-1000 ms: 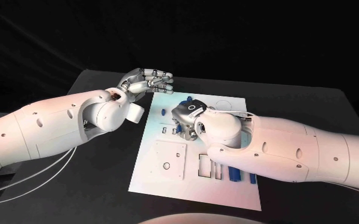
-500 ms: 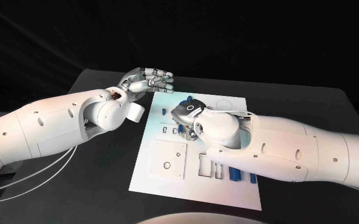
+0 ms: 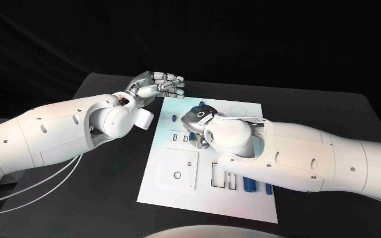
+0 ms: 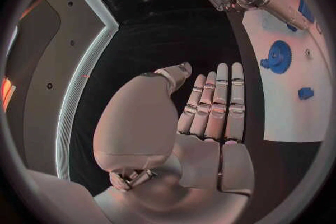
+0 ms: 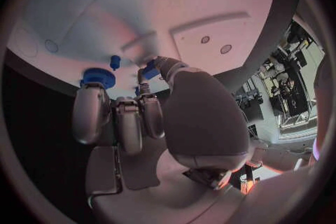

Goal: Assemble the parts on the task board

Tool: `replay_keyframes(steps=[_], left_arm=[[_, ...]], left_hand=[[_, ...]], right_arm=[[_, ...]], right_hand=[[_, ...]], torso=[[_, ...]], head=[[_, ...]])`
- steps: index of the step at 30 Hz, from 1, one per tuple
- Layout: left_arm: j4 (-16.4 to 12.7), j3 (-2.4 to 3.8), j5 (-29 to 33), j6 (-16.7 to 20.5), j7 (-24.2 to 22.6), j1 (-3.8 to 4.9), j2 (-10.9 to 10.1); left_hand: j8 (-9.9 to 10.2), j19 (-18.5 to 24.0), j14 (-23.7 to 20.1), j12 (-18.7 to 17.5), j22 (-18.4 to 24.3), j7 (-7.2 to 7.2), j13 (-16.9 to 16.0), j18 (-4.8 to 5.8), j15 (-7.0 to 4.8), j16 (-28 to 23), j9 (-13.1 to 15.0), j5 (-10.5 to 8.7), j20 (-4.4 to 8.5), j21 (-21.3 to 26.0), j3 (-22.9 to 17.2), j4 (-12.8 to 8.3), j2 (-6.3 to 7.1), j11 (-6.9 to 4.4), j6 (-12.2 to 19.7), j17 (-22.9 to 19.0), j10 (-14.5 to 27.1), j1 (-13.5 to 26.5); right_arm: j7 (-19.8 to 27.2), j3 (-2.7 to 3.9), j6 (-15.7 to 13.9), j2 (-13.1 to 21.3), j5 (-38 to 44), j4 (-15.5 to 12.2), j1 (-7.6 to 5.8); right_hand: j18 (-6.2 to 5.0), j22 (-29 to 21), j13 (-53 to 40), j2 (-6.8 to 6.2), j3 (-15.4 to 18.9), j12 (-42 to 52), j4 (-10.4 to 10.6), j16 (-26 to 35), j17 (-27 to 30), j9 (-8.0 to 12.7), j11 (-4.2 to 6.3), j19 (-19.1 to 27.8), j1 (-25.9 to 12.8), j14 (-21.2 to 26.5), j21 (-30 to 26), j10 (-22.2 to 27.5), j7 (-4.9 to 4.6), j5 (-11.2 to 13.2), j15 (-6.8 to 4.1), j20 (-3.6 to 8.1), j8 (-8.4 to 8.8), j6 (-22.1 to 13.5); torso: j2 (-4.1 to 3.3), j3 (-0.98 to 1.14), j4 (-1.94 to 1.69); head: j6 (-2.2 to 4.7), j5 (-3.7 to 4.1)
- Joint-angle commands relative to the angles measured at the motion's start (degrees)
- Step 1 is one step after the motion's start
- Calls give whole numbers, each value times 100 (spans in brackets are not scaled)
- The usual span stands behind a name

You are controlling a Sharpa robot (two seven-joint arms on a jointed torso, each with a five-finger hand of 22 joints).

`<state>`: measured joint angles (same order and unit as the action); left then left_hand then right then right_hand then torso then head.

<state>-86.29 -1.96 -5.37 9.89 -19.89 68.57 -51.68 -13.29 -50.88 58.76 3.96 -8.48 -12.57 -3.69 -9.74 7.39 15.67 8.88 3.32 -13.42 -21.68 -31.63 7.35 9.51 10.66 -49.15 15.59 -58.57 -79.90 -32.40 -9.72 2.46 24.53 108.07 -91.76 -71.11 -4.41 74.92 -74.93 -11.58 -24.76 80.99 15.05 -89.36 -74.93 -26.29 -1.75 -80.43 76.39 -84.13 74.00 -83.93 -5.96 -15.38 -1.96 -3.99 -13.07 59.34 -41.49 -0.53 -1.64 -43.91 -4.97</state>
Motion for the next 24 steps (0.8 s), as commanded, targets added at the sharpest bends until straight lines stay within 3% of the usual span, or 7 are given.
replay_keyframes(steps=[1,24], left_arm=[[-8,4,-20,-83,-23,6,12],[-8,4,-25,-107,6,6,6]], left_hand=[[34,36,2,-21,8,-168,-6,-65,16,-19,-7,-27,4,-28,-2,-33,11,11,23,6,17,52],[35,39,3,-21,10,-169,-6,-65,17,-26,-7,-27,2,-30,-1,-32,10,12,23,14,18,65]], right_arm=[[-50,-10,84,-14,116,14,4],[-18,-22,8,-37,64,72,12]], right_hand=[[32,292,-646,13,3,2,35,-8,-1279,-44,44,-11,-43,-540,-20,-53,13,-28,-39,6,-21,43],[26,272,-631,-42,24,-16,33,0,-1249,-47,44,6,-94,-533,-55,-44,13,-28,-40,8,-20,19]], torso=[[0,-2,4],[2,-3,4]], head=[[-4,-14],[-31,-18]])
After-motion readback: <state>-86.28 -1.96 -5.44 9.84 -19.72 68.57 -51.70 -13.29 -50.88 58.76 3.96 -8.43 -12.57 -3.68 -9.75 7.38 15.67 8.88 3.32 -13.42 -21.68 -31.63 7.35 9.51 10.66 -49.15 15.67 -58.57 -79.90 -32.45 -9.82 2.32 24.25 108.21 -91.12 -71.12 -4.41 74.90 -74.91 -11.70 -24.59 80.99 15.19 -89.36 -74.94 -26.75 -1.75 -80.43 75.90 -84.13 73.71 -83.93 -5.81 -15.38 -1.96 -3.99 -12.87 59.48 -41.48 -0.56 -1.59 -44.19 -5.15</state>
